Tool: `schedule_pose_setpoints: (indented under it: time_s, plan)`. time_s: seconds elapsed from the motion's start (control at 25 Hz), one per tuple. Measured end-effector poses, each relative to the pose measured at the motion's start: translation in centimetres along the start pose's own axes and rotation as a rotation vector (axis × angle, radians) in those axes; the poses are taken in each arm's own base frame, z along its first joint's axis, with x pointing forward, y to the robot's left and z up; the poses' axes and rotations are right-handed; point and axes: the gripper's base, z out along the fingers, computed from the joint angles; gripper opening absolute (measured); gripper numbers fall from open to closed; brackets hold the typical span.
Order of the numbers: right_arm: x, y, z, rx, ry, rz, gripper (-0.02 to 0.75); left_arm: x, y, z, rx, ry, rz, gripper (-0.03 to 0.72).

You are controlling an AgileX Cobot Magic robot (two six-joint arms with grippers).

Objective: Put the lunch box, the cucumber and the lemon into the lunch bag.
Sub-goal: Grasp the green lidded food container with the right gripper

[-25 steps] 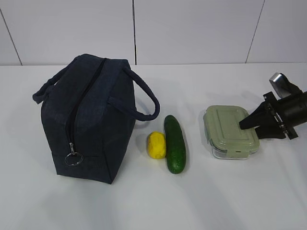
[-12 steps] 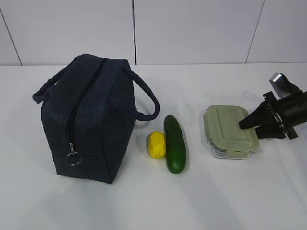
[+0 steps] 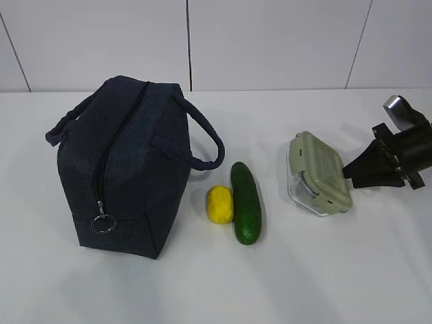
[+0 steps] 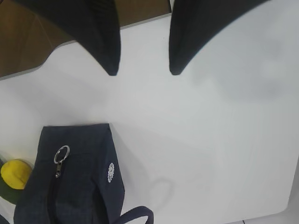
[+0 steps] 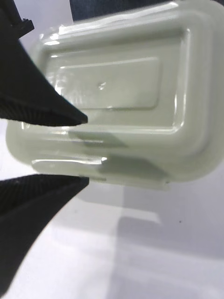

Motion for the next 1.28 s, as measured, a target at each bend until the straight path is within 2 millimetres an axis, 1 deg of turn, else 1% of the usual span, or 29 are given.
schedule_pose_setpoints:
  time_s: [0.2,0.48,0.56,0.68,0.72,0.8,0.96,1.28]
  plan:
    - [-0.1,0.3,-0.3,0.003,-0.008,-0.009,0.244,0.0,0.0,0.0,0.0,0.0,0.0,0.239]
    - [-0.2,0.5,-0.3,-0.012,-0.026,0.004,0.246,0.0,0.0,0.0,0.0,0.0,0.0,0.239]
    - [-0.2,0.5,-0.3,-0.015,-0.029,0.005,0.279,0.0,0.0,0.0,0.005,-0.001,-0.003,0.239]
    - [-0.3,0.8,0.0,-0.023,-0.029,0.004,0.371,0.0,-0.1,0.0,0.01,-0.001,-0.005,0.239]
    - [-0.3,0.9,0.2,-0.026,-0.026,0.001,0.403,0.0,-0.1,0.0,0.01,-0.001,-0.005,0.239]
    - [-0.3,1.5,0.8,-0.032,-0.015,-0.009,0.435,0.0,-0.1,0.0,0.011,-0.001,-0.005,0.239]
    - [-0.3,2.7,2.1,-0.041,0.012,-0.035,0.455,0.0,-0.1,0.0,0.012,-0.001,-0.006,0.239]
    - [-0.4,3.0,2.4,-0.063,-0.002,-0.043,0.457,0.0,-0.1,0.0,0.014,-0.002,-0.007,0.239]
